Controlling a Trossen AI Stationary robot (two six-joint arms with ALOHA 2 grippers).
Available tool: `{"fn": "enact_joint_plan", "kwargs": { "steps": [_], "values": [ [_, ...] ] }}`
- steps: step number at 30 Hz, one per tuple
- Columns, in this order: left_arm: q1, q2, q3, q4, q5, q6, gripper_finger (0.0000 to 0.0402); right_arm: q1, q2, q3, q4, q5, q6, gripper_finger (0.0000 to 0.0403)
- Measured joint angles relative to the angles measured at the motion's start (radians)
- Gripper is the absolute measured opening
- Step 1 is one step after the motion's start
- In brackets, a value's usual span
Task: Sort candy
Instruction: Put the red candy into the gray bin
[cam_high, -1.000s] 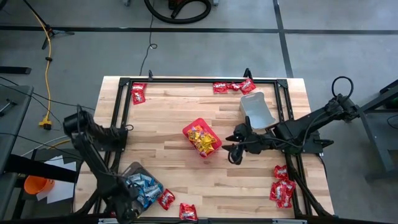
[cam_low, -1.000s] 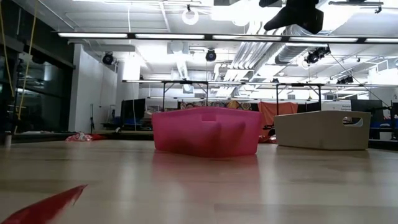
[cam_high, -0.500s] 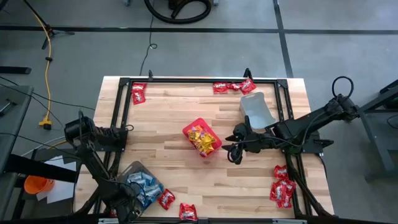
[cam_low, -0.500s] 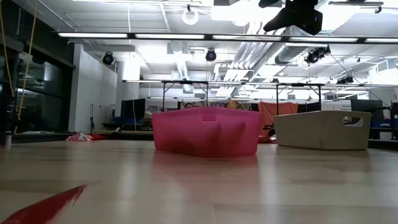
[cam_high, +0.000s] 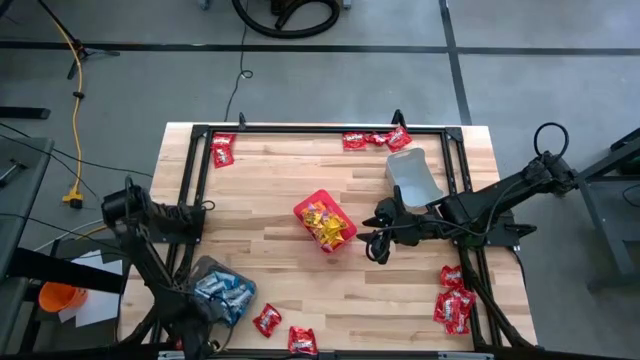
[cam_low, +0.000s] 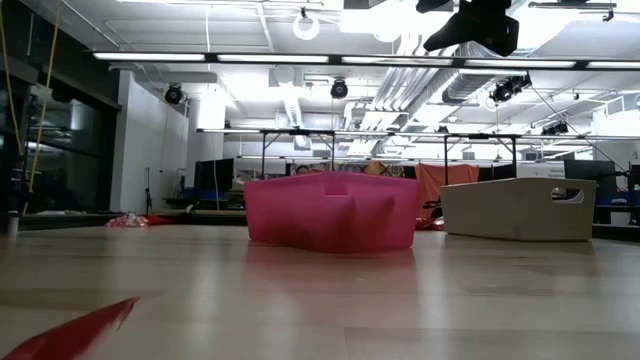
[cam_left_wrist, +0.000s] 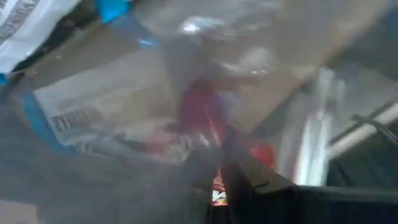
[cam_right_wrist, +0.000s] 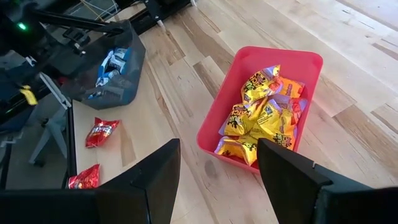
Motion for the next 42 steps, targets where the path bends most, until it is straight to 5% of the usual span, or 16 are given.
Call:
{"fn": "enact_joint_plan", "kwargs": {
  "steps": [10,16,20,26,30,42],
  "values": [
    [0.008,-0.338,0.061,-0.012,-0.009,0.281,0.0002,-0.005,0.0,0.0,-0.005,0.002,-0.003,0.0206],
    [0.14,-0.575,0.081,-0.011,-0.437,0.51,0.0001,-0.005,0.0,0.0,-0.005,-0.005,-0.009,0.0206],
    [0.347,-0.637,0.081,-0.042,-0.595,0.782,0.0,-0.003,-0.003,0.0,0.004,-0.026,-0.009,0.0206],
    [0.699,-0.599,0.08,0.114,-0.66,1.268,0.0,-0.003,-0.071,0.0,0.154,-0.046,-0.103,0.0206],
    [0.893,-0.523,0.08,0.354,-0.592,1.477,0.0,-0.003,-0.152,0.0,0.222,-0.029,-0.215,0.0206],
    [1.193,-0.139,0.08,0.87,-0.377,1.516,0.0,-0.005,-0.332,0.001,0.316,0.262,-0.521,0.0206]
  ]
}}
